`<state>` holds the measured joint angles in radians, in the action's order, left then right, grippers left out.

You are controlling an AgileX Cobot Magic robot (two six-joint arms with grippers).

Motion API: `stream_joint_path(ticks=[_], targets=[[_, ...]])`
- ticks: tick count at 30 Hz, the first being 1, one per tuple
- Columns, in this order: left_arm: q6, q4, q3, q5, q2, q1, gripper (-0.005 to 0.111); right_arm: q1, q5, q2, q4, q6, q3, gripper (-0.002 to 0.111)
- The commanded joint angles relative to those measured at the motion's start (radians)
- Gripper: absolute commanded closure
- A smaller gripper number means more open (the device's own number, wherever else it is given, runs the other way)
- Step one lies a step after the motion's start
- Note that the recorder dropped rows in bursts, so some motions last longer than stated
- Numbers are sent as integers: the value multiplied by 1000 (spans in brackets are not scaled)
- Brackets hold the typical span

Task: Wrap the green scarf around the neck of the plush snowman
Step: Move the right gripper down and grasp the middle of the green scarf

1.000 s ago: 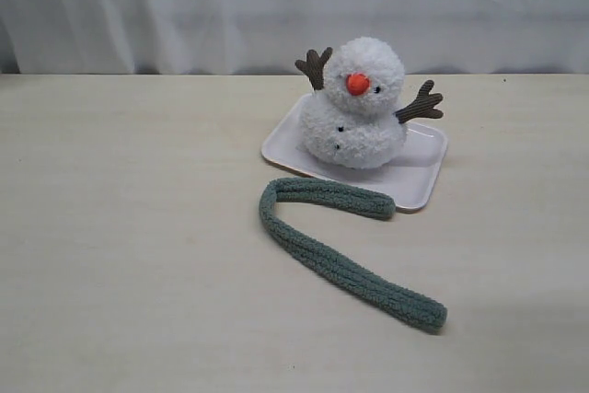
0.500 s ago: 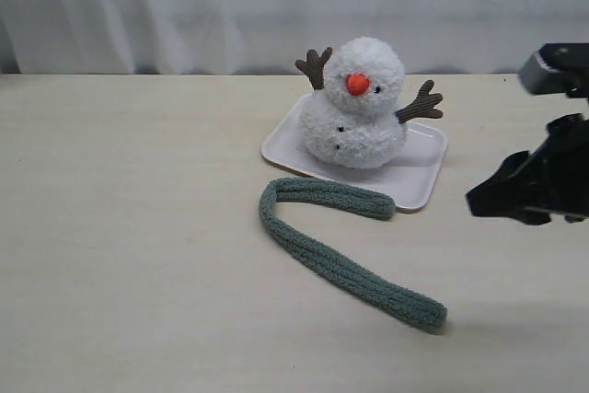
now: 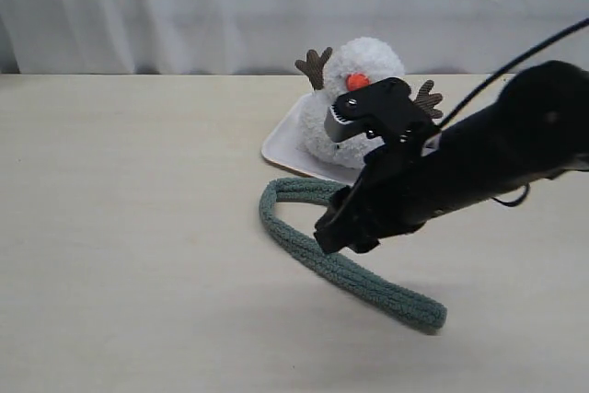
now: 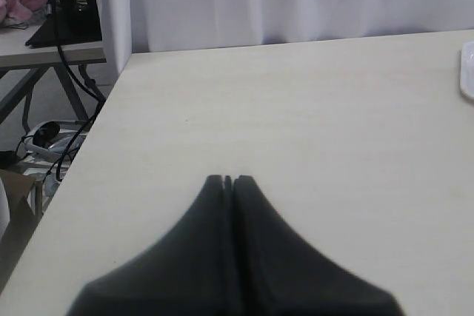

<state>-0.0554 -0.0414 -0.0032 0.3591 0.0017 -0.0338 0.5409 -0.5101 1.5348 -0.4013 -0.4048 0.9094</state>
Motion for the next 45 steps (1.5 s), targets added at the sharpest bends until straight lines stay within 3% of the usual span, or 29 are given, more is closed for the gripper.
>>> stream_joint_path(ticks=[1, 14, 23, 26, 30, 38, 45], targets=[[3, 2, 3, -13, -2, -1, 107, 9, 22, 149, 20, 19, 110, 51], [3, 2, 3, -13, -2, -1, 107, 9, 5, 449, 28, -55, 342, 51], [3, 2, 3, -15, -2, -1, 107, 9, 17, 560, 28, -81, 358, 52], [3, 2, 3, -15, -2, -1, 107, 9, 23, 579, 28, -81, 358, 65], [3, 2, 3, -15, -2, -1, 107, 9, -5, 579, 29, -129, 358, 104], [3, 2, 3, -15, -2, -1, 107, 20, -92, 503, 42, -160, 358, 104], [3, 2, 3, -15, -2, -1, 107, 142, -173, 318, 185, -160, 358, 104]])
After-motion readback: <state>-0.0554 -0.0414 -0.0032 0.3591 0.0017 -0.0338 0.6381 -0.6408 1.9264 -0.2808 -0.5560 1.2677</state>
